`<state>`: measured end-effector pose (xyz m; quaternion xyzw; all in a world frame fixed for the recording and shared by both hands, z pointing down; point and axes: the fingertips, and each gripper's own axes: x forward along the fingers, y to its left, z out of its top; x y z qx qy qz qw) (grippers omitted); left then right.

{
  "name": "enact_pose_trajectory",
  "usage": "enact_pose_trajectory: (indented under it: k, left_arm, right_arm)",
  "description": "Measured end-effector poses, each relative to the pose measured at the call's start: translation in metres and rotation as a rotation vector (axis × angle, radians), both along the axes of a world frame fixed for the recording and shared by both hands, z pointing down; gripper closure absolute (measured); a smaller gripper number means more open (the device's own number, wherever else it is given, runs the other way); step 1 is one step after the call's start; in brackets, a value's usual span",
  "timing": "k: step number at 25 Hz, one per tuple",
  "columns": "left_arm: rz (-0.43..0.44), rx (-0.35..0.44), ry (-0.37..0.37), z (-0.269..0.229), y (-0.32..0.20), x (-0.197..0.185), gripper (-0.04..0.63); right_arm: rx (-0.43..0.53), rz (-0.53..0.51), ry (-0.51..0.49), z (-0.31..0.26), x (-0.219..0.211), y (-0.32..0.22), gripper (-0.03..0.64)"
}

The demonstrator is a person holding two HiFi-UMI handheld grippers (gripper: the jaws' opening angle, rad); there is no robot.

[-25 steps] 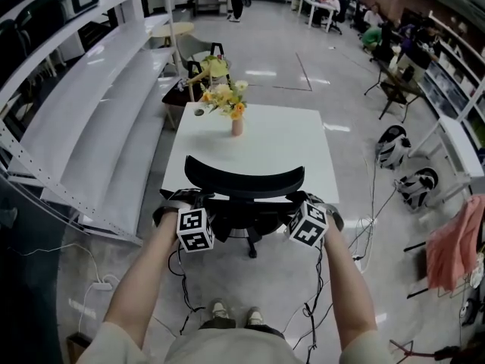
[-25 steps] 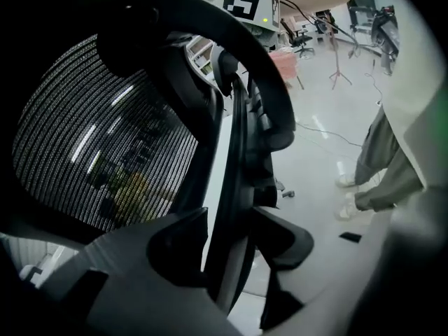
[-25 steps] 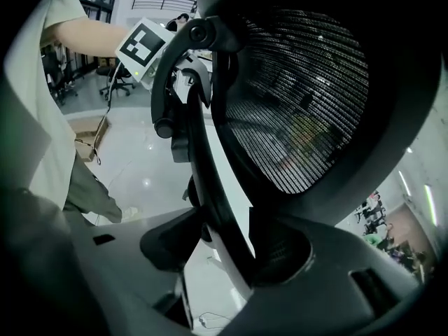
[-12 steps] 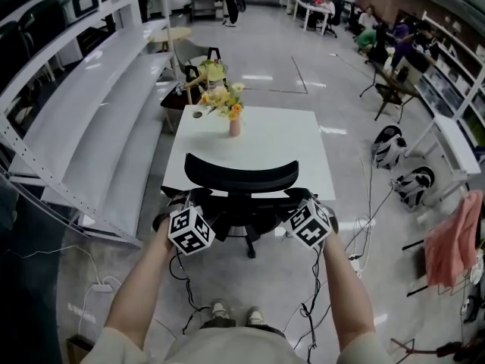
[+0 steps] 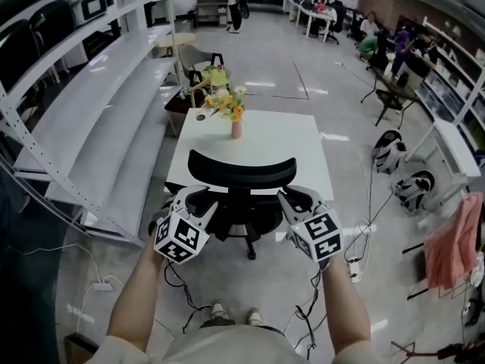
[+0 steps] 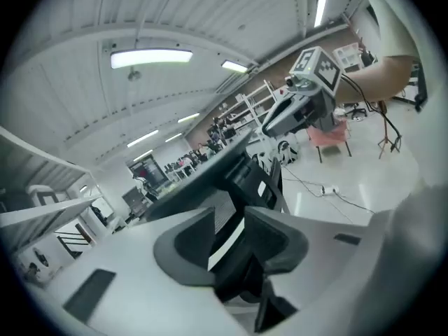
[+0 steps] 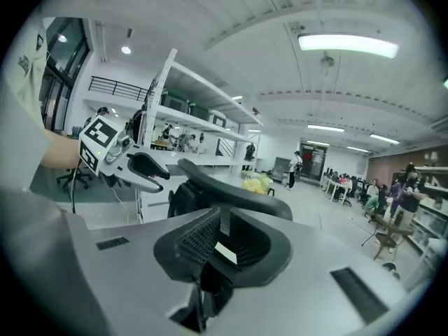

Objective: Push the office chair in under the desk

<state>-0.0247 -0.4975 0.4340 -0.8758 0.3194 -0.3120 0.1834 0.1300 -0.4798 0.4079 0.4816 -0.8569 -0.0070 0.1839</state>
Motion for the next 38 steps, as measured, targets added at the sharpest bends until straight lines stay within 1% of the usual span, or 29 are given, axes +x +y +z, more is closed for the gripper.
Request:
enact_pose_trajectory:
  k: [2,4,6,9,14,15,17,19,21,23,27,30,34,38]
  left_arm:
    - [-0.014,0.035,0.054,-0.023,0.005,-0.002,0.466]
    - [-0.033,0.077,0.106,-0.048,0.01,-0.003,0.479]
    - [-0.063,0.132,0.147,-0.073,0.015,-0.006,0.505]
    - [-0.106,0.217,0.205,-0.109,0.023,-0.011,0.547]
    - [-0.124,0.306,0.355,-0.159,0.044,-0.015,0.55]
    - [-0.123,0.32,0.387,-0.168,0.049,-0.015,0.551]
    - [-0.11,0.347,0.446,-0.184,0.062,-0.014,0.551]
    - [-0.108,0.364,0.484,-0.193,0.073,-0.015,0.558]
    - [-0.124,0.356,0.518,-0.195,0.083,-0.017,0.571]
    - [-0.14,0.331,0.544,-0.193,0.091,-0.02,0.576]
    - [-0.15,0.304,0.562,-0.184,0.098,-0.022,0.586]
    - [-0.158,0.278,0.564,-0.17,0.099,-0.024,0.587]
    - [-0.166,0.217,0.578,-0.146,0.098,-0.026,0.588]
    - [-0.176,0.204,0.562,-0.124,0.099,-0.026,0.588]
  right_arm:
    - [0.045,-0.001,-0.013,-0.018,-0.006,0.009,0.573]
    - [0.105,-0.011,-0.005,-0.037,-0.013,0.019,0.577]
    - [0.166,-0.032,-0.017,-0.059,-0.021,0.03,0.581]
    - [0.235,-0.043,-0.096,-0.093,-0.029,0.048,0.584]
    - [0.251,0.014,-0.315,-0.137,-0.018,0.069,0.604]
    - [0.264,0.025,-0.341,-0.145,-0.015,0.074,0.607]
    - [0.299,0.047,-0.353,-0.157,-0.009,0.083,0.611]
    - [0.325,0.065,-0.351,-0.165,-0.005,0.092,0.611]
    - [0.343,0.082,-0.344,-0.169,-0.001,0.1,0.611]
    - [0.359,0.092,-0.327,-0.169,0.001,0.109,0.611]
    - [0.383,0.085,-0.286,-0.163,-0.001,0.118,0.611]
    - [0.364,0.102,-0.274,-0.147,-0.001,0.119,0.611]
    - [0.331,0.138,-0.24,-0.125,0.001,0.117,0.611]
    - [0.284,0.148,-0.243,-0.105,0.004,0.115,0.611]
